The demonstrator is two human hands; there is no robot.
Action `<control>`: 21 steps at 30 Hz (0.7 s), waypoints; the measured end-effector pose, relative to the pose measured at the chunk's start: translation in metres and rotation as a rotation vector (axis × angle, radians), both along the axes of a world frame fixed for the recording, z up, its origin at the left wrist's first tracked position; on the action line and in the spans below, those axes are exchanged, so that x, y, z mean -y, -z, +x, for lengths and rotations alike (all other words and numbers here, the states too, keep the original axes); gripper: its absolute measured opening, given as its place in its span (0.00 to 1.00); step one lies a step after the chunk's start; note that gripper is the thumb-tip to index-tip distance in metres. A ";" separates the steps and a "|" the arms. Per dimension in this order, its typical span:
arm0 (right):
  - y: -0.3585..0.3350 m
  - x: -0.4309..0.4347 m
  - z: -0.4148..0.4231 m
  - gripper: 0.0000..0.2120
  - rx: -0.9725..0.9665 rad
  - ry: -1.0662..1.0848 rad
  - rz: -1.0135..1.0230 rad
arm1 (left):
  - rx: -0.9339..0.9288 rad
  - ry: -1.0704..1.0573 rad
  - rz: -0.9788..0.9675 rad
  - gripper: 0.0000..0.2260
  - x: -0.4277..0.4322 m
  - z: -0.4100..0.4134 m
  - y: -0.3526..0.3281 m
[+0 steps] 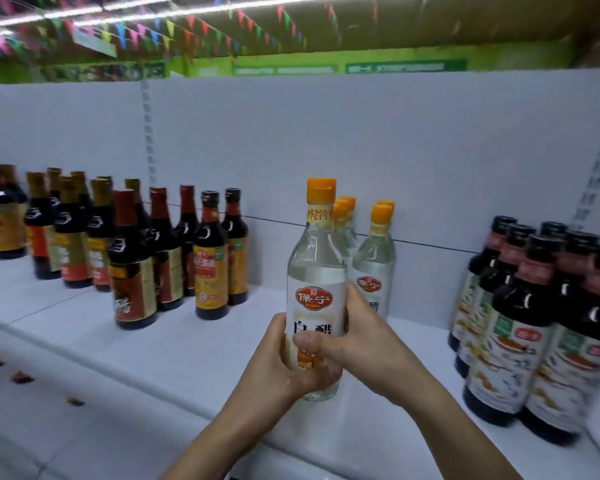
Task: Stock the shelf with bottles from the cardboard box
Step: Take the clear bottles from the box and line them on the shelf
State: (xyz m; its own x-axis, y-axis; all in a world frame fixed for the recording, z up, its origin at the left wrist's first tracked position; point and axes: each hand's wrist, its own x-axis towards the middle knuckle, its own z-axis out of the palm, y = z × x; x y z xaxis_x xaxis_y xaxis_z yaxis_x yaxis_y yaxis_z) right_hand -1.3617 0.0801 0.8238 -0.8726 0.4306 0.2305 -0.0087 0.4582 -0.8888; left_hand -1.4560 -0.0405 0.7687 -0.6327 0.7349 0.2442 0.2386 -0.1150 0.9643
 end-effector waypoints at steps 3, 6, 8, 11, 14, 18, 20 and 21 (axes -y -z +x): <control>0.004 -0.006 0.011 0.28 0.000 0.092 -0.006 | -0.002 0.075 -0.020 0.27 -0.017 -0.003 0.007; 0.011 -0.009 0.022 0.29 0.010 0.167 -0.006 | -0.035 0.161 -0.024 0.28 -0.033 -0.001 0.011; 0.015 -0.011 0.027 0.28 0.035 0.225 0.000 | -0.066 0.197 -0.024 0.30 -0.041 0.001 0.013; 0.020 -0.013 0.033 0.27 0.048 0.284 0.001 | -0.082 0.227 -0.043 0.30 -0.046 0.003 0.016; 0.021 -0.015 0.036 0.28 0.049 0.330 -0.006 | -0.092 0.230 -0.072 0.30 -0.051 0.002 0.017; 0.023 -0.019 0.036 0.29 0.065 0.375 -0.006 | -0.117 0.247 -0.072 0.33 -0.058 0.005 0.015; 0.025 -0.022 0.037 0.28 0.061 0.389 -0.016 | -0.119 0.254 -0.059 0.32 -0.060 0.006 0.015; 0.026 -0.023 0.036 0.28 0.061 0.391 -0.023 | -0.116 0.258 -0.061 0.31 -0.060 0.006 0.015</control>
State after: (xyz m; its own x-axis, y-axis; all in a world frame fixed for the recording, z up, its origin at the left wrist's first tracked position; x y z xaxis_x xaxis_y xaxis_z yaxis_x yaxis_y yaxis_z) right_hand -1.3254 0.1028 0.7976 -0.6533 0.7378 0.1698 0.2159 0.3965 -0.8923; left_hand -1.4499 0.0194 0.7541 -0.3936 0.8833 0.2546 0.3185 -0.1288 0.9391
